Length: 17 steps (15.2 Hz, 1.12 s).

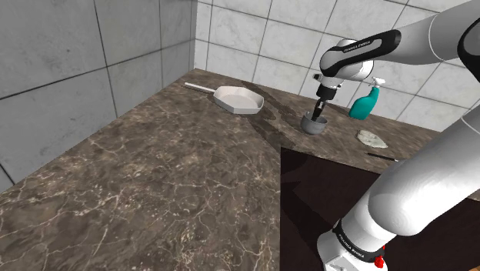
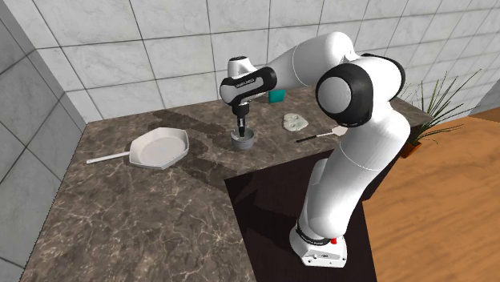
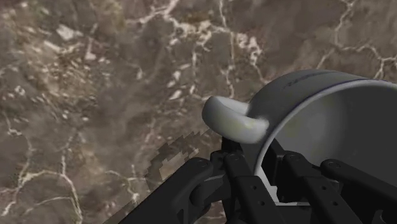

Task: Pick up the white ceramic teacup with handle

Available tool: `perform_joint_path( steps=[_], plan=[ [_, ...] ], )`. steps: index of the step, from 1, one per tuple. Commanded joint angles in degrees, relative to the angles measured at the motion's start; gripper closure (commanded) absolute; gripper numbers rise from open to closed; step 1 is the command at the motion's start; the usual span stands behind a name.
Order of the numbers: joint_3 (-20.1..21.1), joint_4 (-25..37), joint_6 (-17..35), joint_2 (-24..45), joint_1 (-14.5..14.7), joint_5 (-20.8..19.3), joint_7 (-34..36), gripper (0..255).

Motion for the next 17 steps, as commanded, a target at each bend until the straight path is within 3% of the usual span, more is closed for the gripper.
perform_joint_path(
  steps=[1, 17],
  plan=[
    [0.0, -0.05, 0.04, 0.0, -0.01, -0.04, 0.03, 255],
    [1.79, 8.22, -11.95, -4.27, -0.05, -1.71, 1.77, 255]
  ],
)
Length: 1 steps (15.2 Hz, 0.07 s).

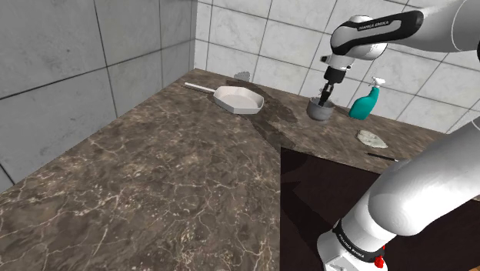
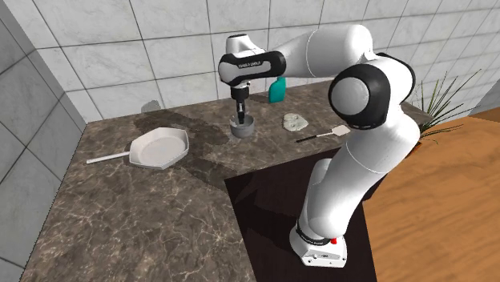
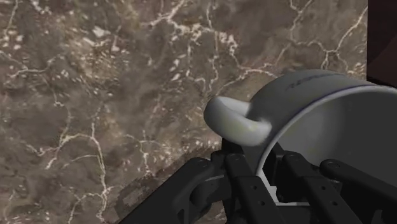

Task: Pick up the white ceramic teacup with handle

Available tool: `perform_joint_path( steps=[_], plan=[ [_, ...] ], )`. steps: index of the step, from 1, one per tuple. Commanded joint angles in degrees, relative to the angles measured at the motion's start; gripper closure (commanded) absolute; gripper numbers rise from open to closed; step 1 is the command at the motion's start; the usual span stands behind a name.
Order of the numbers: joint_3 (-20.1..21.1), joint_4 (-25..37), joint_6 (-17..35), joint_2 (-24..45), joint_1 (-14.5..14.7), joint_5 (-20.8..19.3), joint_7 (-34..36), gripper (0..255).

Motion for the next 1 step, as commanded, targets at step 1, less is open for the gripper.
perform_joint_path(
  steps=[1],
  plan=[
    [0.01, 0.46, -0.52, -0.05, -0.01, -0.01, -0.06, 255]
  ],
)
